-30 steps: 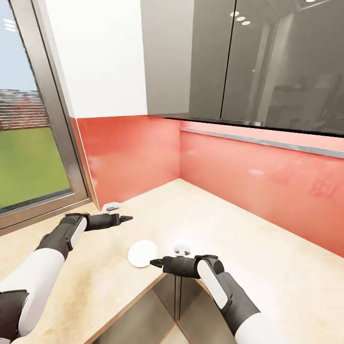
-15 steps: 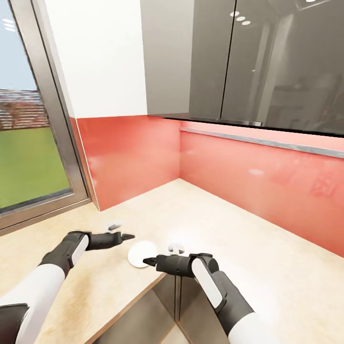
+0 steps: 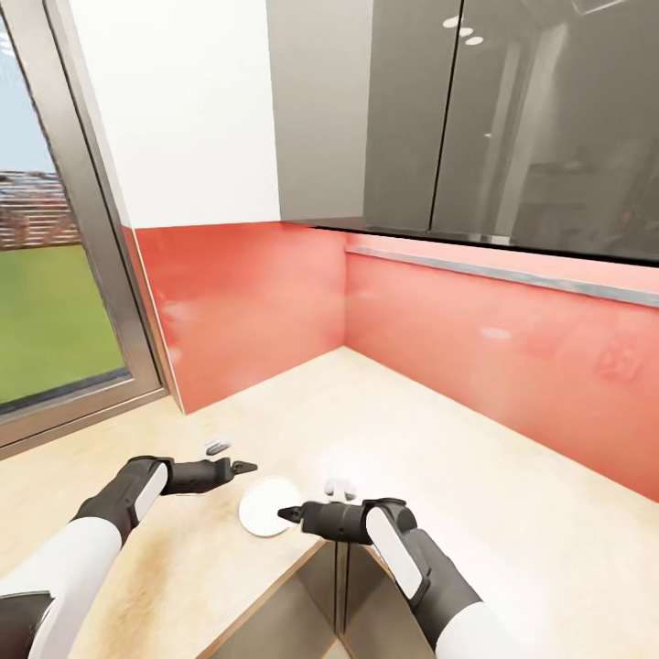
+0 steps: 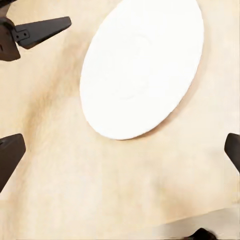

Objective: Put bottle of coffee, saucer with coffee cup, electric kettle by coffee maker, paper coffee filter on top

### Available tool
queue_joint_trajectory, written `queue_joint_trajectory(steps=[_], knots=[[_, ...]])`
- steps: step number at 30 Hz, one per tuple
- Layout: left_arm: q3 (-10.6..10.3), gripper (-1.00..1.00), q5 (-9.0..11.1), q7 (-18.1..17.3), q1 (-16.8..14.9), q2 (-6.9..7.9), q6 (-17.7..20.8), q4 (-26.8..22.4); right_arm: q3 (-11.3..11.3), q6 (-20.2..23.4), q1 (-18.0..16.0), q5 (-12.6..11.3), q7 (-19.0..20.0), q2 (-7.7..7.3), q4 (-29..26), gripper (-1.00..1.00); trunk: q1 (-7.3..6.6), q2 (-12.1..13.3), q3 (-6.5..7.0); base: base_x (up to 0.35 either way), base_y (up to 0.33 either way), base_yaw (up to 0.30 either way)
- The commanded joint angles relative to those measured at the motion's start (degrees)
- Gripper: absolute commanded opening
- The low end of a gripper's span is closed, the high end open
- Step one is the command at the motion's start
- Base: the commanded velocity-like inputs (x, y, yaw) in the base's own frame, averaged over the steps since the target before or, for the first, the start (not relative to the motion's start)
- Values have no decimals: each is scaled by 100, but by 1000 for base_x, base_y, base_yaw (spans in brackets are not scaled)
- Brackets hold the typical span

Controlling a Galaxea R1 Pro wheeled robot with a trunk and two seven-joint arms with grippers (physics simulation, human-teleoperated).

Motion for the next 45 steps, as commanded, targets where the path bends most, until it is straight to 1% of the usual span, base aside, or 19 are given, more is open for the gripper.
queue_joint_trajectory(steps=[1, 4, 13, 15, 17, 20, 26, 30, 33, 35, 39, 42, 45], knots=[[17, 100, 4, -13, -5, 1, 32, 1, -4, -50, -7, 3, 27, 2, 46, 100, 6, -11, -11, 234, 0, 0], [12, 100, 1, -13, -5, 12, 32, -2, 1, -148, -7, 7, 35, 2, 87, 100, 6, -11, -11, 133, 0, 0], [13, 100, 1, -13, -5, 13, 32, -9, 5, -163, -7, 8, 57, 2, 107, 100, 6, -11, -11, 53, 0, 0], [16, 100, 1, -13, -5, 14, 32, -2, 12, -163, -7, 8, 65, 2, 200, 100, 6, -11, -11, 158, 0, 0], [17, 100, -5, -13, -5, 15, 32, 9, 58, -167, -7, 4, 67, 2, 241, 100, 6, -11, -11, 70, 0, 0], [11, 100, -8, -10, -5, 15, 25, 36, 184, -171, -7, 1, 67, 2, 263, 100, 6, -11, -11, 19, 0, 0], [1, 100, -8, -10, 20, 19, 23, 44, 237, -172, -7, -1, 63, 2, 269, 100, 6, -11, -11, 4, 0, 0], [0, 100, -16, 10, 51, 34, -12, 61, 256, -172, -4, 0, 71, 2, 371, 100, 6, -11, -11, 0, 0, 0], [-6, 100, -17, -2, 59, 33, -27, 121, 259, -172, -6, 0, 72, 2, 432, 100, 6, -11, -11, 0, 0, 0], [-8, 100, -12, -19, 64, 27, -39, 284, 260, -175, -3, 0, 72, 2, 461, 100, 6, -11, -11, 0, 0, 0], [-9, 100, -7, -27, 65, 17, -45, 391, 260, -183, -1, 0, 72, 2, 478, 100, 6, -11, -11, 0, 0, 0], [-9, 100, 3, -29, 65, 0, -46, 419, 260, -246, 0, 0, 72, 2, 526, 100, 6, -11, -11, 0, 0, 0], [-9, 100, 9, -40, 66, -25, -40, 437, 260, -467, 0, 0, 72, 2, 623, 100, 6, -11, -11, 0, 0, 0]])
